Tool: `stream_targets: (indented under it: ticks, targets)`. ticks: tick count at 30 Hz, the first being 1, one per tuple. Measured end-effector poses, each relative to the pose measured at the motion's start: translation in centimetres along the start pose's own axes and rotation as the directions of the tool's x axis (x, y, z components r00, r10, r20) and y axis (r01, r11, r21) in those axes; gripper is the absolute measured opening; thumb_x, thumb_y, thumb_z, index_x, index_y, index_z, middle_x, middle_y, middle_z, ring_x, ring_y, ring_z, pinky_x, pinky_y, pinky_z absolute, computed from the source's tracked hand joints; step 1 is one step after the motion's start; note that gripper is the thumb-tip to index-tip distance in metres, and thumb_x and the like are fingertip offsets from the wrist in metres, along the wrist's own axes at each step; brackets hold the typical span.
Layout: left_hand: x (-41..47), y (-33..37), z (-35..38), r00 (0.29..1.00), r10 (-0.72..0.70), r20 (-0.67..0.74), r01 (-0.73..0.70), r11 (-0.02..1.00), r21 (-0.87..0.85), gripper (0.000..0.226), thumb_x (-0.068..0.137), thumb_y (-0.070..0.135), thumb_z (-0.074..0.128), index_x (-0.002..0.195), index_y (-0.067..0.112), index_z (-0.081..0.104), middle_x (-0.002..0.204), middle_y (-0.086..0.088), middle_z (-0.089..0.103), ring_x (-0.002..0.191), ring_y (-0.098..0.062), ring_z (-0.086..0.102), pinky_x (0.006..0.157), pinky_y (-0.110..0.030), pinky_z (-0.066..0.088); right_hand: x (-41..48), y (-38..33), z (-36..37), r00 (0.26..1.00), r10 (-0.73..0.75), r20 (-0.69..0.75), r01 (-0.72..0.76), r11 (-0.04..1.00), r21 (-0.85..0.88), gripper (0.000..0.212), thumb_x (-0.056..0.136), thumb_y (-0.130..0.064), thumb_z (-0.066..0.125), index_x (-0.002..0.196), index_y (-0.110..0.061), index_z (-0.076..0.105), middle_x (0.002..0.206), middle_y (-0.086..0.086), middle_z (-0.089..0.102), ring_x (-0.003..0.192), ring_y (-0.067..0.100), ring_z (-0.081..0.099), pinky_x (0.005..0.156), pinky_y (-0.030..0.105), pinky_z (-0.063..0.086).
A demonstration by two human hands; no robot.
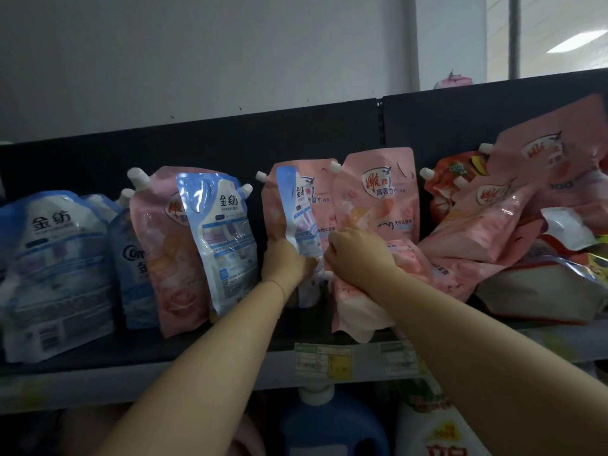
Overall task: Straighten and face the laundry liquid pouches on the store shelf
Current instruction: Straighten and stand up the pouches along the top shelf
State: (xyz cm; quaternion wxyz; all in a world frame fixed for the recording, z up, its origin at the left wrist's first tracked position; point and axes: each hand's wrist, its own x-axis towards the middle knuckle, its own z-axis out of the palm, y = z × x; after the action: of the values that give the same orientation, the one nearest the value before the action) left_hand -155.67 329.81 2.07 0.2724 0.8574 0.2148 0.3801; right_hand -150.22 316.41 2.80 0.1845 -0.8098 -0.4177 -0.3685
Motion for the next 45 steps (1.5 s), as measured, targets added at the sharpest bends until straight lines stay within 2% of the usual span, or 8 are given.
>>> stream_targets:
  ticks: [3, 10, 15, 19, 27, 33, 38, 45]
  targets:
    - [-1.2, 0.3, -1.5, 0.999, -0.027, -0.021, 0.025, 0.995, -0.099, 0.095, 0.064, 0.026, 0.085, 0.137, 0.008, 0.026, 0.126, -0.012, 0.046, 0.112, -0.03, 0.052, 0.09, -0.037, 0.048, 0.4, 0.1, -0.8, 0.987, 0.046, 0.156, -0.034, 0.997, -0.074, 0.017, 0.09, -0.026, 0.048, 0.095, -0.014, 0.06, 0.106, 0.007, 0.06, 0.089, 0.027, 0.06, 0.067, 0.033, 0.039]
    - [-4.5, 0.9, -3.0, 0.95, 0.123, -0.288, -0.139, 0.989, -0.038, 0.034, 0.082, 0.027, 0.071, 0.096, 0.018, 0.041, 0.088, 0.005, 0.047, 0.08, -0.014, 0.052, 0.059, -0.023, 0.036, 1.8, 2.5, -3.9, 0.912, 0.245, 0.329, -0.254, 0.967, -0.016, 0.026, 0.091, -0.032, 0.053, 0.106, -0.011, 0.054, 0.095, 0.004, 0.053, 0.08, 0.022, 0.058, 0.07, 0.037, 0.052]
    - [-4.6, 2.2, -0.8, 0.98, 0.142, 0.136, -0.149, 0.988, 0.04, 0.015, 0.091, 0.033, 0.058, 0.084, 0.021, 0.053, 0.084, 0.001, 0.059, 0.082, -0.02, 0.059, 0.068, -0.027, 0.046, 1.2, 5.1, -5.5, 0.874, 0.43, 0.227, -0.413, 0.903, -0.12, 0.028, 0.087, -0.029, 0.049, 0.111, -0.015, 0.051, 0.092, 0.003, 0.055, 0.083, 0.025, 0.054, 0.077, 0.036, 0.039]
    - [-3.9, 2.9, 1.4, 0.904, -0.075, 0.422, 0.111, 0.992, -0.06, 0.04, 0.097, 0.041, 0.041, 0.121, 0.015, 0.06, 0.126, -0.008, 0.058, 0.114, -0.028, 0.053, 0.099, -0.03, 0.041, 0.0, 5.8, -5.6, 0.819, 0.52, 0.244, -0.491, 0.854, -0.171, 0.043, 0.088, -0.032, 0.051, 0.126, -0.013, 0.043, 0.105, 0.007, 0.057, 0.096, 0.029, 0.058, 0.077, 0.035, 0.044]
    - [-3.4, 4.0, 2.8, 0.839, -0.243, 0.487, 0.43, 0.844, -0.32, 0.043, 0.095, 0.025, 0.048, 0.13, 0.002, 0.054, 0.128, -0.016, 0.057, 0.119, -0.034, 0.054, 0.099, -0.032, 0.045, -0.4, 6.0, -4.7, 0.701, 0.573, 0.425, -0.628, 0.778, -0.013, 0.042, 0.088, -0.047, 0.054, 0.11, -0.012, 0.056, 0.092, 0.005, 0.055, 0.089, 0.027, 0.057, 0.08, 0.035, 0.049]
    - [-4.1, 3.7, 2.7, 0.82, -0.261, 0.51, 0.546, 0.626, -0.557, 0.022, 0.095, 0.008, 0.045, 0.083, 0.013, 0.063, 0.083, -0.013, 0.063, 0.078, -0.028, 0.061, 0.075, -0.035, 0.053, -0.3, 5.4, -4.9, 0.707, 0.581, 0.404, -0.694, 0.681, 0.235, 0.035, 0.09, -0.027, 0.058, 0.113, -0.002, 0.056, 0.102, 0.01, 0.06, 0.089, 0.025, 0.056, 0.069, 0.027, 0.042]
    - [-4.9, 3.3, 1.9, 0.85, -0.209, 0.484, 0.524, 0.437, -0.731, 0.017, 0.092, 0.025, 0.054, 0.093, 0.012, 0.066, 0.091, -0.014, 0.067, 0.079, -0.025, 0.067, 0.058, -0.027, 0.055, 0.3, 2.4, -5.1, 0.831, 0.535, 0.152, -0.507, 0.617, 0.602, 0.016, 0.09, -0.011, 0.049, 0.105, -0.008, 0.054, 0.1, 0.01, 0.058, 0.075, 0.016, 0.051, 0.068, 0.028, 0.042]
    - [-5.5, 4.7, -0.4, 0.84, -0.055, 0.54, 0.528, 0.317, -0.788, 0.042, 0.092, 0.047, 0.046, 0.094, 0.011, 0.067, 0.089, -0.013, 0.07, 0.083, -0.028, 0.064, 0.08, -0.034, 0.051, 0.4, -0.8, -7.3, 0.912, 0.283, -0.298, -0.001, 0.725, 0.689, 0.021, 0.09, -0.01, 0.055, 0.072, -0.015, 0.046, 0.065, -0.003, 0.049, 0.055, 0.004, 0.043, 0.049, 0.016, 0.037]
